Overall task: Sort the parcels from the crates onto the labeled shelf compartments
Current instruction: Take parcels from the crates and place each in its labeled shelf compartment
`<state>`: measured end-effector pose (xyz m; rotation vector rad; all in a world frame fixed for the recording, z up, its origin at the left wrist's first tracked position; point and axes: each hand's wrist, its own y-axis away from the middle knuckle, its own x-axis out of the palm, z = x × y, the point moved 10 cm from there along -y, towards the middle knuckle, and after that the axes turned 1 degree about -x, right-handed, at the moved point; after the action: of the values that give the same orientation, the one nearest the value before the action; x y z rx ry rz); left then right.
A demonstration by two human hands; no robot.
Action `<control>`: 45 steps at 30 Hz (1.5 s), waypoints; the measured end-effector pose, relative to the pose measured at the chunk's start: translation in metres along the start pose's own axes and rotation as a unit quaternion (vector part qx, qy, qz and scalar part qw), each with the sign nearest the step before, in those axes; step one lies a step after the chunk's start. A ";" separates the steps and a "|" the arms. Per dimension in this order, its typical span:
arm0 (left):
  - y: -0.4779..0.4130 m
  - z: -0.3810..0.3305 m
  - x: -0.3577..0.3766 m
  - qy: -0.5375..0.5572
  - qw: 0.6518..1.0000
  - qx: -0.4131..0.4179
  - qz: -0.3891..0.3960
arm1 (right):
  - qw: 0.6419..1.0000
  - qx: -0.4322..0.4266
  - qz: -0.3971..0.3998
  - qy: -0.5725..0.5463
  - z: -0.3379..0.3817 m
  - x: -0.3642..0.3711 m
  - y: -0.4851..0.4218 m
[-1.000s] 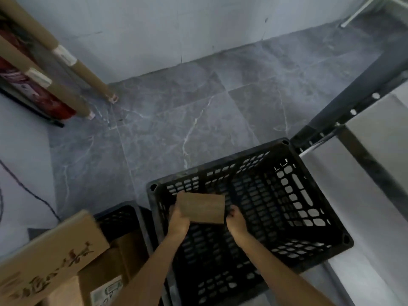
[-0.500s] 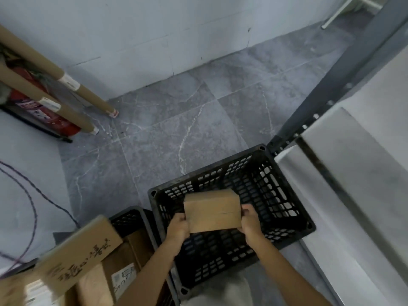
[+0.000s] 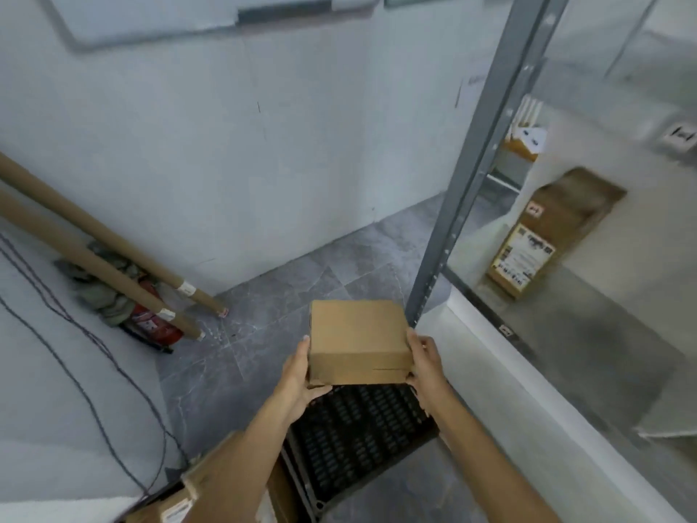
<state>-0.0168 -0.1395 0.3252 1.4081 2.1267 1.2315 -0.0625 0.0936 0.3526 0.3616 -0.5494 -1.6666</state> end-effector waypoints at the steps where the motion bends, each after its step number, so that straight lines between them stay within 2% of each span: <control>1: 0.020 -0.017 0.008 0.001 1.000 0.016 0.018 | 1.000 -0.023 0.006 -0.004 0.024 0.002 0.017; 4: 0.075 -0.065 0.030 -0.037 0.992 0.069 0.102 | 0.996 -0.084 -0.003 -0.009 0.087 0.000 0.062; 8: 0.139 -0.104 0.060 -0.097 0.960 0.100 0.243 | 0.988 -0.149 -0.031 -0.035 0.143 -0.015 0.120; 15: 0.218 -0.122 0.090 -0.204 0.873 0.198 0.396 | 0.970 -0.191 -0.070 -0.132 0.157 -0.062 0.211; 20: 0.270 -0.081 0.107 -0.271 0.790 0.183 0.519 | 0.960 -0.171 -0.081 -0.205 0.146 -0.097 0.268; 24: 0.311 -0.051 0.118 -0.271 0.763 0.124 0.573 | 0.950 -0.201 -0.128 -0.204 0.144 -0.127 0.318; 26: 0.335 -0.038 0.127 -0.277 0.736 0.099 0.610 | 0.944 -0.229 -0.146 -0.189 0.144 -0.144 0.342; 28: 0.354 -0.026 0.139 -0.293 0.727 0.098 0.613 | 0.938 -0.274 -0.145 -0.156 0.147 -0.158 0.366; 31: 0.371 -0.014 0.160 -0.311 0.770 0.117 0.545 | 0.925 -0.328 -0.149 -0.123 0.150 -0.176 0.403; 32: 0.379 -0.010 0.167 -0.315 0.772 0.132 0.537 | 0.919 -0.341 -0.152 -0.128 0.149 -0.185 0.414; 37: 0.427 0.009 0.199 -0.315 0.718 0.244 0.570 | 0.902 -0.361 -0.154 -0.178 0.138 -0.231 0.464; 40: 0.462 0.030 0.213 -0.326 0.657 0.304 0.608 | 0.935 -0.303 -0.132 -0.129 0.121 -0.244 0.483; 42: 0.483 0.049 0.219 -0.342 0.615 0.336 0.626 | 0.950 -0.257 -0.089 -0.154 0.107 -0.253 0.491; 45: 0.500 0.073 0.225 -0.350 0.590 0.340 0.643 | 0.959 -0.225 -0.082 -0.152 0.095 -0.271 0.511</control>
<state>0.2233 0.1644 0.7210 3.2412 0.7150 -0.2398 0.3581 0.3207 0.6912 -0.1903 -0.3521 -1.9631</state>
